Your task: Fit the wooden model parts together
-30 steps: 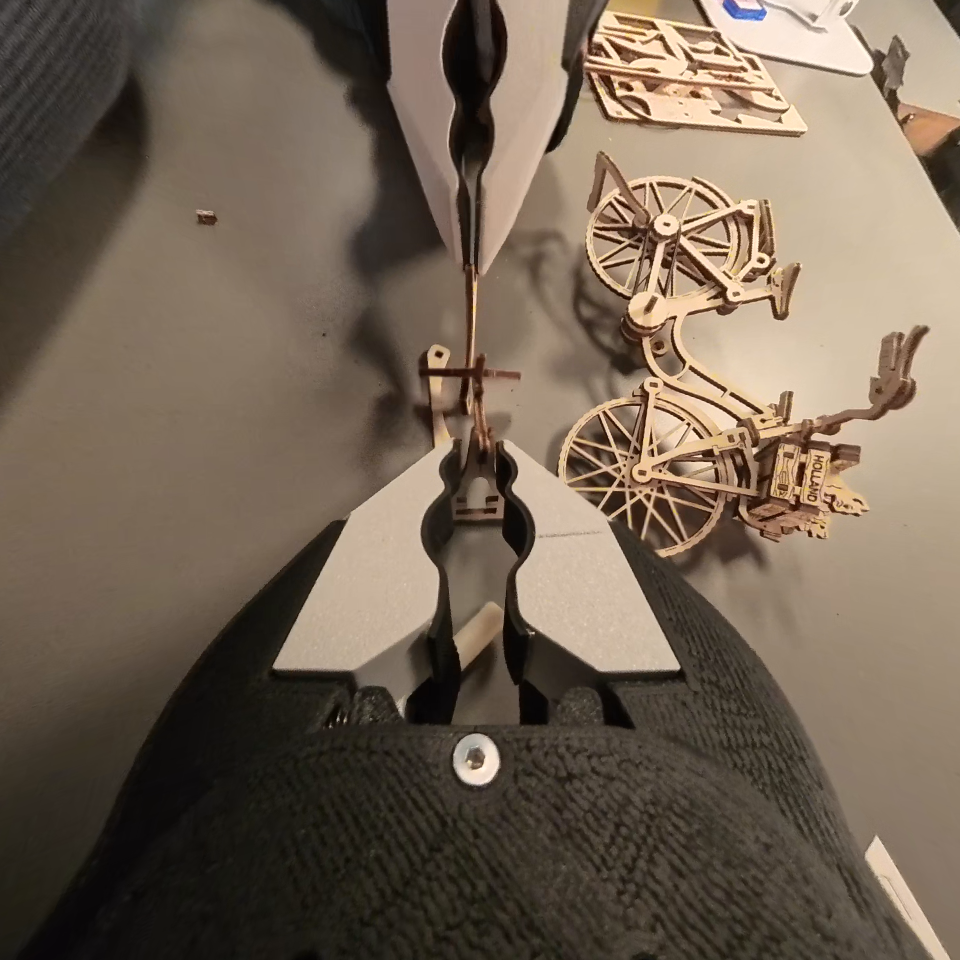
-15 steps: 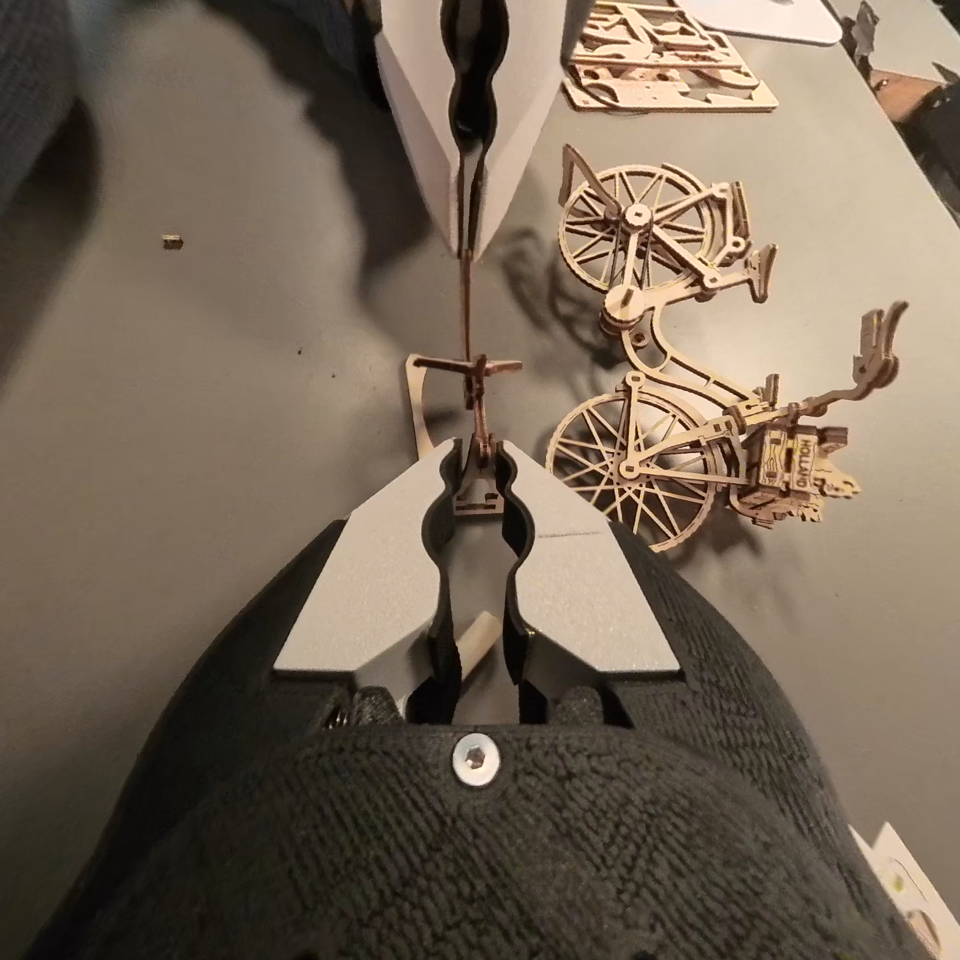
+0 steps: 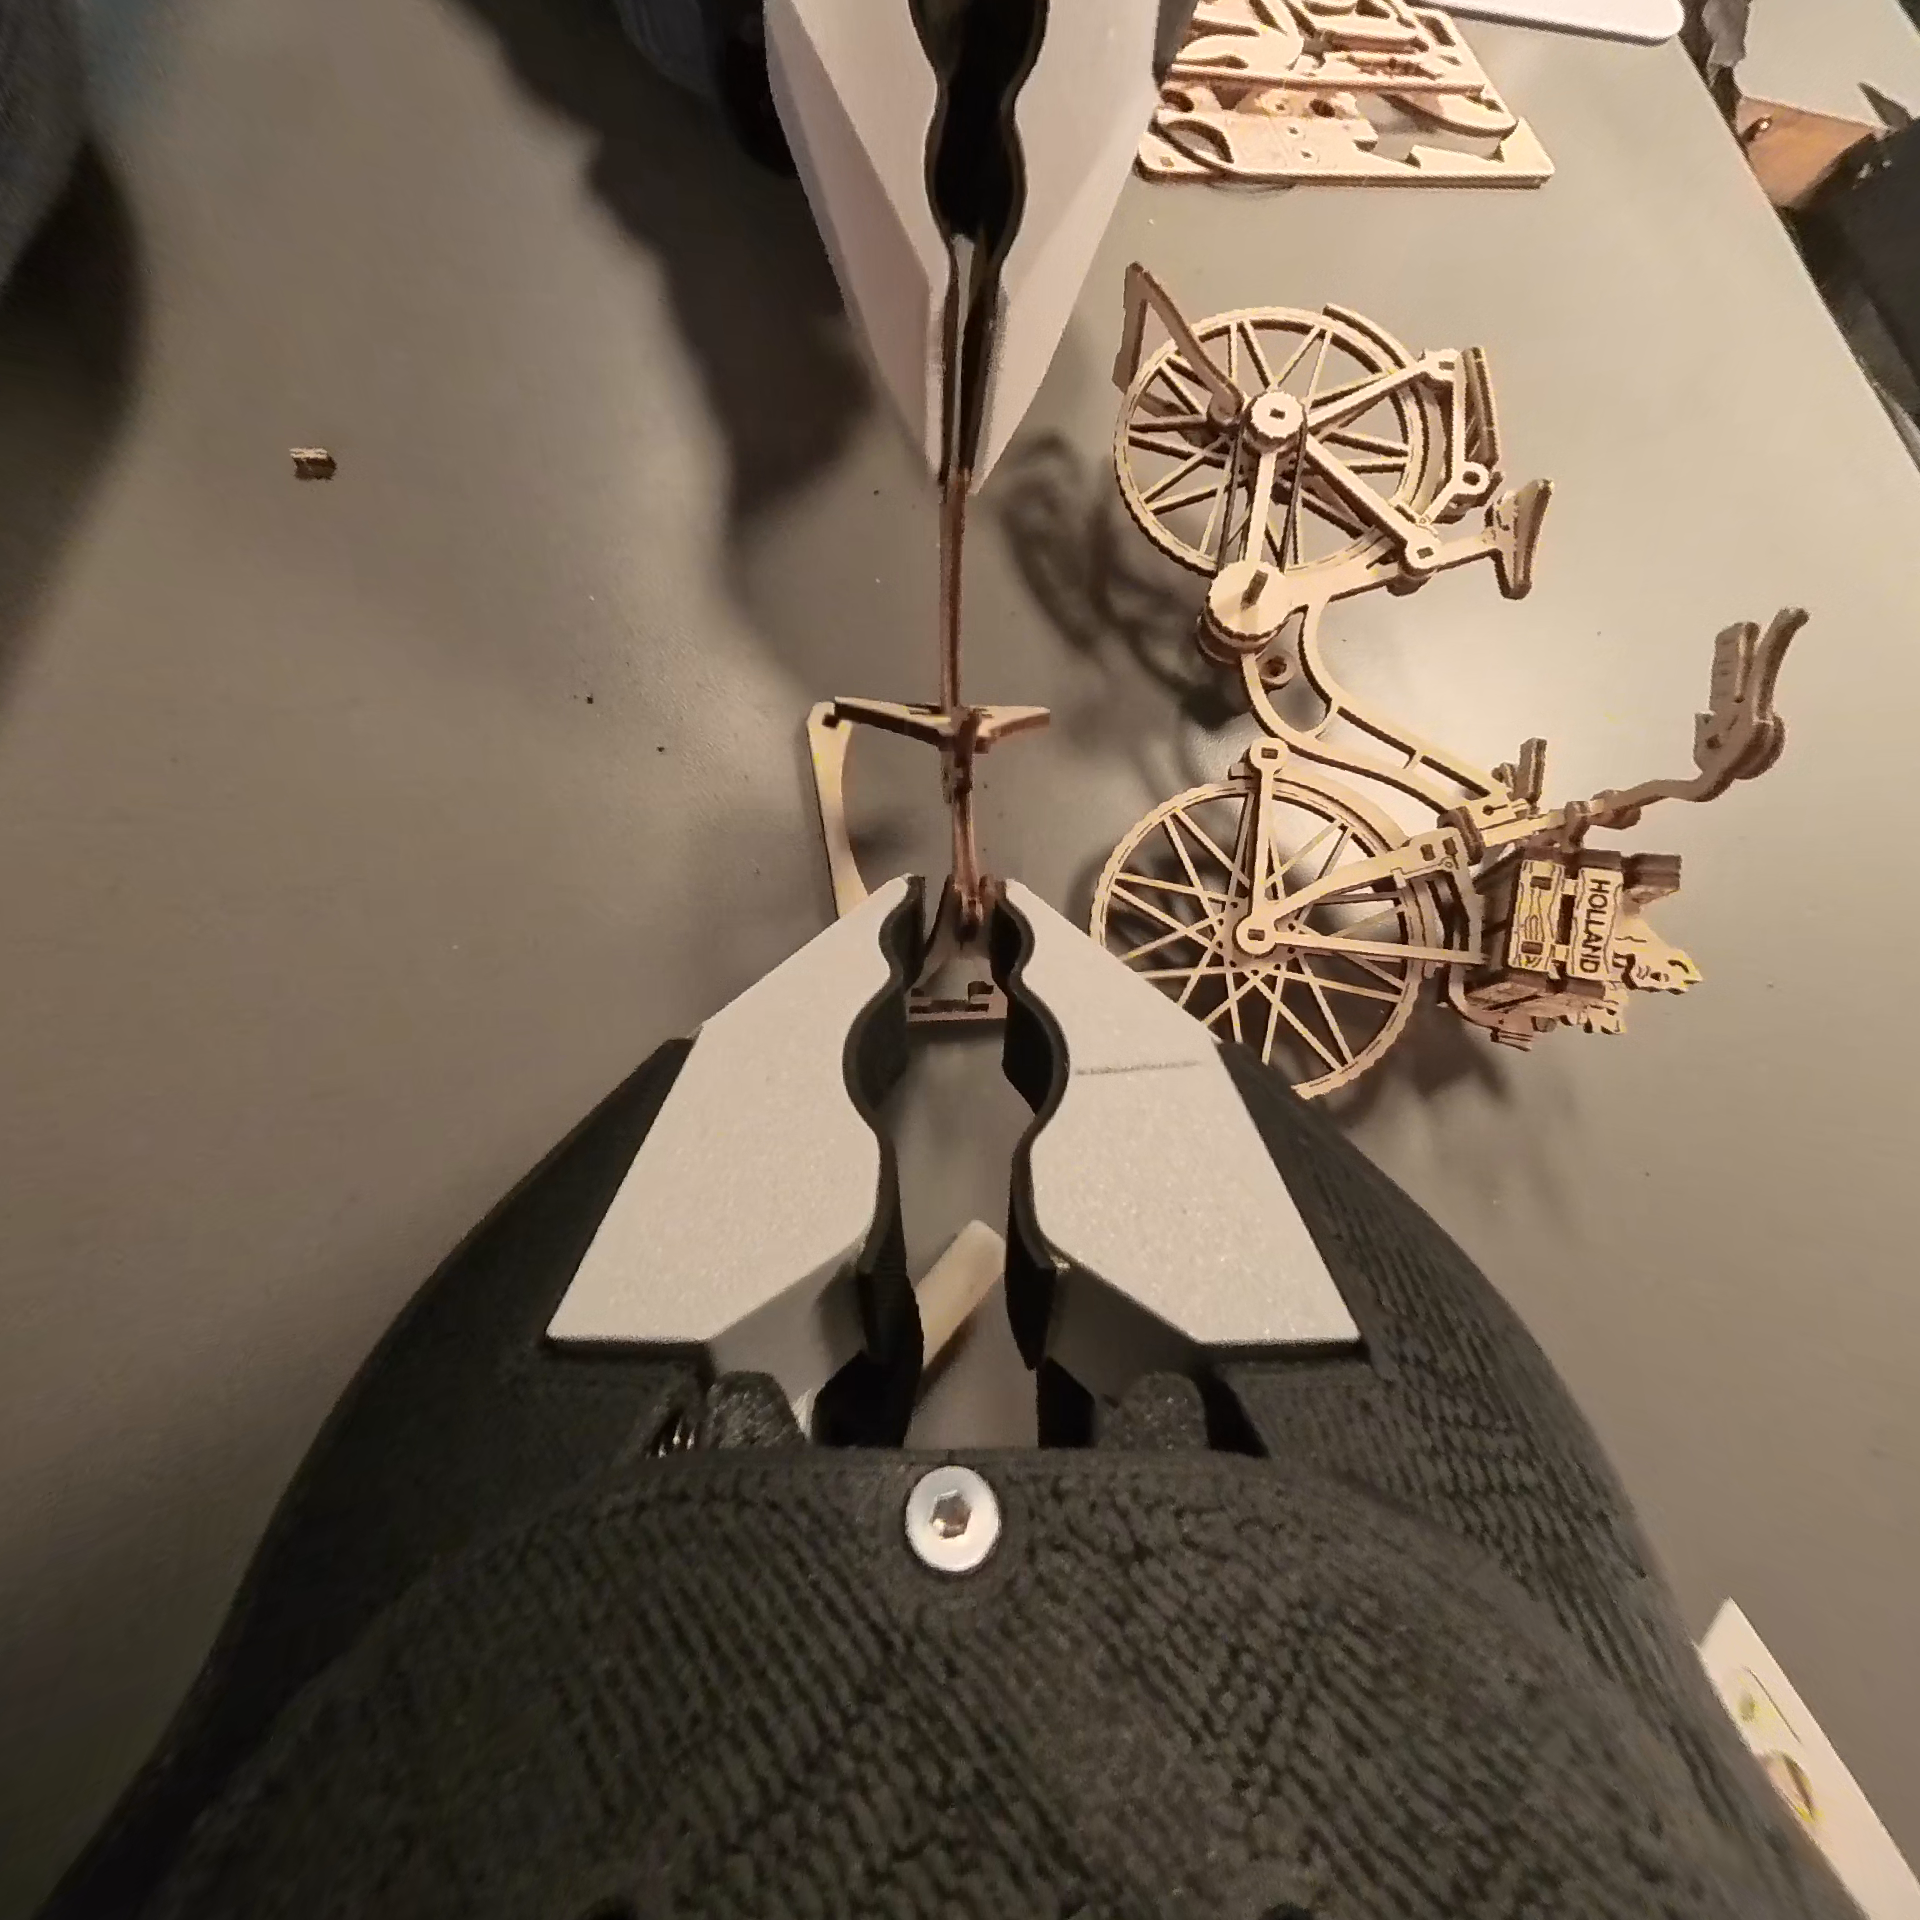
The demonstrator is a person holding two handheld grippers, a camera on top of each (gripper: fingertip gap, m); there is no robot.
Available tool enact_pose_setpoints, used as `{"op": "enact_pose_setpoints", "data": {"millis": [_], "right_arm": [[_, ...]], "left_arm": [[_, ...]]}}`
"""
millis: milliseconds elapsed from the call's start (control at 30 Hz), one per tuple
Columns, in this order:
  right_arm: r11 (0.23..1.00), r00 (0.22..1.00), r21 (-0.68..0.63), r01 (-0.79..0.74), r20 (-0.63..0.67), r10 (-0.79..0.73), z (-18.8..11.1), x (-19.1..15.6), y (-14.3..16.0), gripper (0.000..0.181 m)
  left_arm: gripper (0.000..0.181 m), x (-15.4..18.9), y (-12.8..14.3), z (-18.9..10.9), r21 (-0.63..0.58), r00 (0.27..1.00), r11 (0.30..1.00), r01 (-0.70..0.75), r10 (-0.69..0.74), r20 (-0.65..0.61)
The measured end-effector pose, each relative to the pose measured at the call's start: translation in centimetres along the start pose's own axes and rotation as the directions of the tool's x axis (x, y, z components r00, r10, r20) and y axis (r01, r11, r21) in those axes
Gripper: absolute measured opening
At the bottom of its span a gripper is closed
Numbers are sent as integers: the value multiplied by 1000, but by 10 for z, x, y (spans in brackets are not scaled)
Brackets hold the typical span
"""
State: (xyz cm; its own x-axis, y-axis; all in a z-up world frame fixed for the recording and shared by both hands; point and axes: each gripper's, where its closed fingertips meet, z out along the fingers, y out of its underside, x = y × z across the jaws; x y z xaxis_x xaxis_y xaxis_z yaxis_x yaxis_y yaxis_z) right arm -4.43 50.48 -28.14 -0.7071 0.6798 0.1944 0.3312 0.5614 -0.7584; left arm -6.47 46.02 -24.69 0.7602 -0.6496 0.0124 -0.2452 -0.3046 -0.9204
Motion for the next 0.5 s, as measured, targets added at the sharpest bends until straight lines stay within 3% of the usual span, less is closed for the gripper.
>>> {"op": "enact_pose_setpoints", "data": {"millis": [500], "right_arm": [[1000, 1000, -13, 4, -17, -4, 1, -1, -1, 10]], "left_arm": [[2, 3, -2, 0, 10, 1000, 1000, -9, 9, -16]]}}
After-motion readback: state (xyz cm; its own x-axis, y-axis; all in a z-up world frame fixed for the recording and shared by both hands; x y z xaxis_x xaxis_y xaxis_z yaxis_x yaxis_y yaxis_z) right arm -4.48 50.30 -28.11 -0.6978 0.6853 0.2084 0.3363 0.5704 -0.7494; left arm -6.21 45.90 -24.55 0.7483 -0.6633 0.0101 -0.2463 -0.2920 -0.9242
